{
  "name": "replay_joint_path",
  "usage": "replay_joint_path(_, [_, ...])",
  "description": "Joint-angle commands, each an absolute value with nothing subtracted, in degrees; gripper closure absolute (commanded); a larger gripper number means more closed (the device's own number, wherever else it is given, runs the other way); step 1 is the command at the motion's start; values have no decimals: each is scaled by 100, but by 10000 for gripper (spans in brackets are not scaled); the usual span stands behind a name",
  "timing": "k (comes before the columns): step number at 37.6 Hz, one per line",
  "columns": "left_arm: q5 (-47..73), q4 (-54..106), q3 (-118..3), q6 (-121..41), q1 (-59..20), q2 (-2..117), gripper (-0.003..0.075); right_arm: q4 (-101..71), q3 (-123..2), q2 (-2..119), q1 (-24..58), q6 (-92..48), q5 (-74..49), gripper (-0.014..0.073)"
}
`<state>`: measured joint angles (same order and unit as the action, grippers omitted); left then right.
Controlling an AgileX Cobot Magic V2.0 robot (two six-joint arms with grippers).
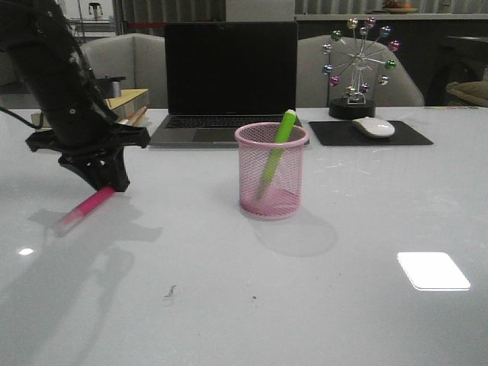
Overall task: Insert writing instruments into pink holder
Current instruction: 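Lower the left gripper onto the pink highlighter and close on it, then lift the pink highlighter with the left gripper over the pink holder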
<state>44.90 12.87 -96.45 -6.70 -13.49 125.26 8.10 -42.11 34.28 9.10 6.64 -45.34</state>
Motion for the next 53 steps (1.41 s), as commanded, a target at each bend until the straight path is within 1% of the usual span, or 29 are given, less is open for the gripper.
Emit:
replay_joint_path(1, [4242,1394,-10089,-698,-1475,11963,622,941,-4379,3426,868,648,-4158,258])
replay_joint_path(7, [3889,1394,-10396,-701,-1621,11566,622,941,-4379,3426,868,648,-4158,258])
replay_joint_path(14, [3233,1494,-10405,-713,-1812,10936,622,941,-4379,3426,868,648,-4158,258])
replay_joint_path(19, [2376,1881,-10358,-713,-2020,10571,622,941,-4379,3426,868,648,-4158,258])
replay_joint_path(28, [973,1985,-10204,-802,-2742,10276,622,941,-4379,3426,868,648,-4171,258])
replay_joint_path(32, [202,1985,-9770,-802,-3120,10250,622,970,-4379,3426,868,648,-4251,258])
replay_joint_path(36, [-857,1985,-9089,-802,-3610,10250,622,1070,-4379,3426,868,648,-4396,258])
replay_joint_path(42, [-3298,2125,-7792,-778,-4232,10250,622,1285,-4379,3426,868,648,-4598,258])
replay_joint_path(46, [-3928,2129,-7275,-778,-4375,10277,622,1404,-4379,3426,868,648,-4726,258])
replay_joint_path(53, [-4349,2100,-6937,-789,-4352,10668,622,1490,-4379,3426,868,648,-4824,258])
